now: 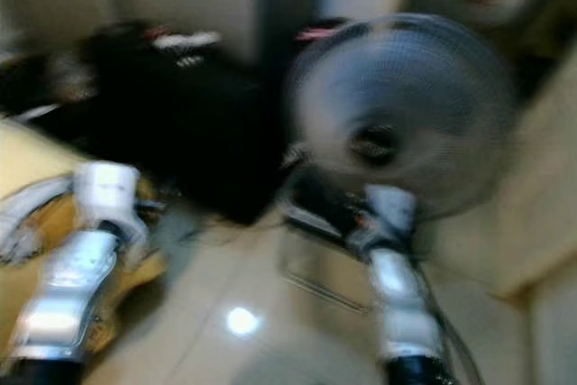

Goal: Clean up the room

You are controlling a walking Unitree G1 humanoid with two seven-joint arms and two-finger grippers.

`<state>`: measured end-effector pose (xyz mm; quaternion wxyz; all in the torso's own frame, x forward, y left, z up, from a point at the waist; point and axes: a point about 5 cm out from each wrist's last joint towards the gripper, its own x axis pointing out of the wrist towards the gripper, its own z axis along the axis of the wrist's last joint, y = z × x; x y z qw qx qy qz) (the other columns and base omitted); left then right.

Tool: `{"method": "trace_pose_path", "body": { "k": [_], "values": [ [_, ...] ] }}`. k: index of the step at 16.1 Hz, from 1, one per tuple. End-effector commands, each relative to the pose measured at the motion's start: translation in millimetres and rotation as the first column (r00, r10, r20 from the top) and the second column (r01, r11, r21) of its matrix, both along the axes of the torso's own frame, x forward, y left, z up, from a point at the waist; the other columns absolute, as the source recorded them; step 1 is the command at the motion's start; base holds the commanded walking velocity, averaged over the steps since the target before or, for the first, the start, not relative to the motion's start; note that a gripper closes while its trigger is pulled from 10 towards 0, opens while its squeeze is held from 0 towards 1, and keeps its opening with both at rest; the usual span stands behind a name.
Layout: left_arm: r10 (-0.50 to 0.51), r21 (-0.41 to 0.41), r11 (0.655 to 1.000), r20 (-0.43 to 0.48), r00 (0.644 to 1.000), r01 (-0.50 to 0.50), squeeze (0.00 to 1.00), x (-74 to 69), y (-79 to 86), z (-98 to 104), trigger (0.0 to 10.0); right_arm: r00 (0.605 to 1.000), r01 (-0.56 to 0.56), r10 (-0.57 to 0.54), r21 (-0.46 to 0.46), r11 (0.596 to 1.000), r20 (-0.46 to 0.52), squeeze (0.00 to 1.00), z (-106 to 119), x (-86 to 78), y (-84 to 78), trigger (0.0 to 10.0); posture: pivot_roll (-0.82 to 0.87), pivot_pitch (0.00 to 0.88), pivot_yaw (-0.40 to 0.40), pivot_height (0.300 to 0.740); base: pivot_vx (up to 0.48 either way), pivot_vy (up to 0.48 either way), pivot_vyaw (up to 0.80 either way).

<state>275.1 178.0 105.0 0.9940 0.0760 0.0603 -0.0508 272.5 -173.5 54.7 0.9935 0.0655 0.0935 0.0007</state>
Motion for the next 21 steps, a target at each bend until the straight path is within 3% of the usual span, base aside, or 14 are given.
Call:
{"method": "trace_pose_path", "body": {
  "k": [1,5,9,10,11,14,15,21],
  "values": [
    [0.02,0.014,1.0,0.014,1.0,-0.02,0.0,0.2,9.7,4,10.0,0.999,-0.028,0.028,0.007,1.0,0.02,0.0,5,3.9,11.6,10.0,-0.05,0.0,-0.039,0.74,0.322,0.0,-0.8],
    [0.001,0.038,0.999,-0.001,1.0,-0.001,0.0,-3.6,10.7,-1,10.0,1.0,-0.018,0.018,0.01,1.0,0.024,0.0,5,1.8,11.1,10.0,-0.06,0.0,-0.045,0.74,0.213,0.0,-0.8],
    [-0.063,0.06,0.996,0.006,0.998,0.063,0.0,-8.9,11.5,-3,10.0,0.999,0.002,-0.001,-0.003,1.0,0.039,0.0,7,0.7,8.5,10.0,-0.06,0.0,-0.045,0.74,0.0,0.0,0.0],
    [-0.085,0.028,0.996,0.032,0.996,0.084,0.0,-11.3,10.6,-1,10.0,0.998,-0.008,0.009,-0.005,1.0,0.058,0.0,8,-0.3,8.2,4.4,-0.06,0.0,-0.044,0.74,0.0,0.0,0.0],
    [-0.111,0.009,0.994,0.05,0.993,0.11,0.0,-14.3,8.8,1,0.0,0.997,-0.003,0.003,0.0,1.0,0.071,0.0,9,-1.0,7.8,0.0,-0.06,0.0,-0.044,0.74,0.0,0.0,0.0],
    [-0.116,-0.001,0.993,0.054,0.992,0.116,0.0,-13.3,5.4,1,0.0,0.997,-0.005,0.005,-0.009,1.0,0.074,0.0,10,-0.1,8.5,0.0,-0.06,0.0,-0.044,0.74,0.0,0.0,0.0],
    [-0.094,0.018,0.996,0.053,0.994,0.093,0.0,-12.2,7.9,0,10.0,0.998,0.007,-0.006,-0.023,1.0,0.065,0.0,9,0.5,8.2,10.0,-0.06,0.0,-0.044,0.74,0.0,0.0,0.0],
    [-0.062,0.015,0.998,0.018,0.998,0.062,0.0,-11.1,11.1,-4,10.0,0.997,-0.025,0.027,-0.021,0.999,0.065,0.0,10,2.8,13.5,10.0,-0.06,0.0,-0.046,0.74,0.0,0.0,0.0]
  ]
}}
